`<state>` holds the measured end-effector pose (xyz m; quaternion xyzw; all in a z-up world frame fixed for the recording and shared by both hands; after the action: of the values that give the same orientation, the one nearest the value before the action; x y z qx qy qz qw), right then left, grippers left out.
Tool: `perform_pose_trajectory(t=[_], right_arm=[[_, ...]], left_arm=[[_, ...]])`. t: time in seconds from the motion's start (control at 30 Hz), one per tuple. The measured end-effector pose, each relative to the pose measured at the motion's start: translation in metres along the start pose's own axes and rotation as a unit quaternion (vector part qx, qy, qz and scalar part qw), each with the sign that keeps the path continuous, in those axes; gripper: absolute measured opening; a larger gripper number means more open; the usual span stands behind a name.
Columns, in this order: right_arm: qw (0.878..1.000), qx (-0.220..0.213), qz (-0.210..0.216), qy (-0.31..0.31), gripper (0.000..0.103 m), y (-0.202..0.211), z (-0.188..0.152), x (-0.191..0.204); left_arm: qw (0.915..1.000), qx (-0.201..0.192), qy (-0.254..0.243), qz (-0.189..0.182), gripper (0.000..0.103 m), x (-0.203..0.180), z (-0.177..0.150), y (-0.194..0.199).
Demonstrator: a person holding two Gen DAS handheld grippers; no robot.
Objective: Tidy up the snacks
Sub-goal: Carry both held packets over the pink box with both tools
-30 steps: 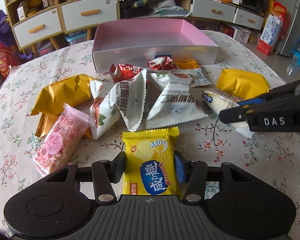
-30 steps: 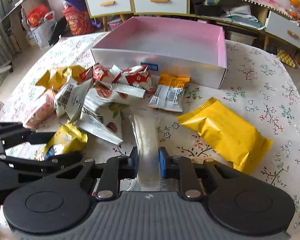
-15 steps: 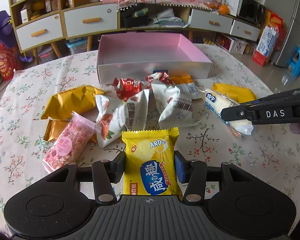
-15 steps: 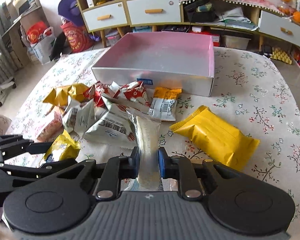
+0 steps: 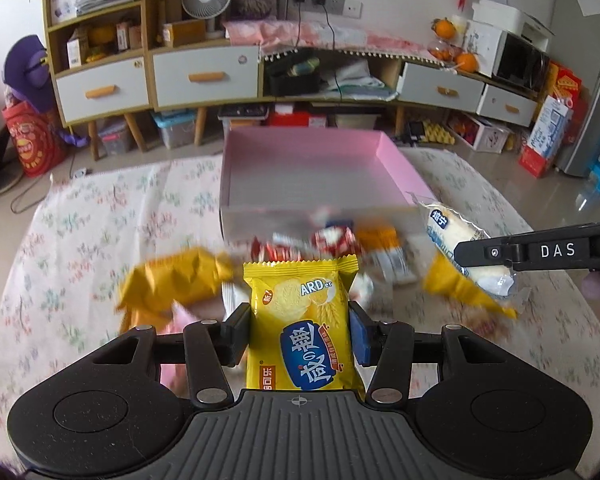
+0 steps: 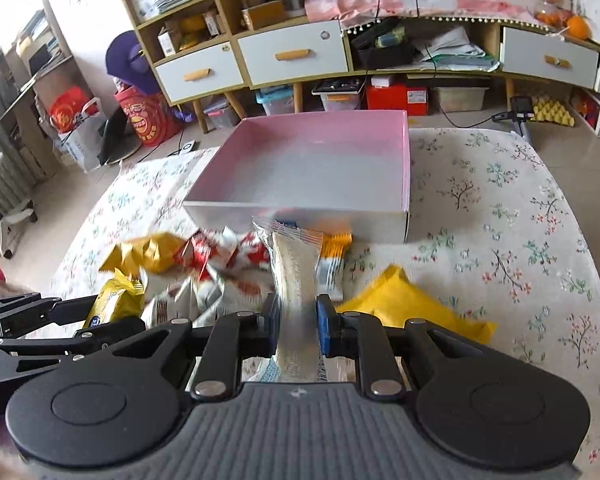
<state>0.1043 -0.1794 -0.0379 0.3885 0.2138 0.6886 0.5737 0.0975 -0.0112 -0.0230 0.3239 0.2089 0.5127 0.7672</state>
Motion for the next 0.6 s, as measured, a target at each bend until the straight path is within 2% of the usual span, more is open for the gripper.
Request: perform_pose_trajectory(t=[0.27, 0.43, 0.6], right_arm=[[1.000, -0.021, -0.002, -0.020, 0.017, -0.026, 0.044, -0.007], [0.999, -0.035, 0.010, -0.028, 0.017, -0.044, 0.060, -0.015], [0.998, -0.046, 0.005, -0.039, 0.017, -0.062, 0.070, -0.025]], left_arm=[[0.9997, -0.012, 0.007, 0.022, 0.048, 0.019, 0.043, -0.039], [0.9991, -0.021, 0.006, 0.037, 0.048, 0.031, 0.064, -0.071], [0.9974, -0.038, -0.002, 0.062, 0.048, 0.043, 0.082, -0.105]])
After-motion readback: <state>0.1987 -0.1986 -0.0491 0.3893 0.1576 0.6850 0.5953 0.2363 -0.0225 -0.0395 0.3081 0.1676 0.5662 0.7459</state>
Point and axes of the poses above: each gripper's, at about its wrist camera, not at the fingertips, and y roughly against the way its jaws point, x to its left, z to its top, the point moved 9 cm from there along -y, roughly the way its jaws point, and after that the axes turned 7 degrees about -y, right-handed, at the moved point
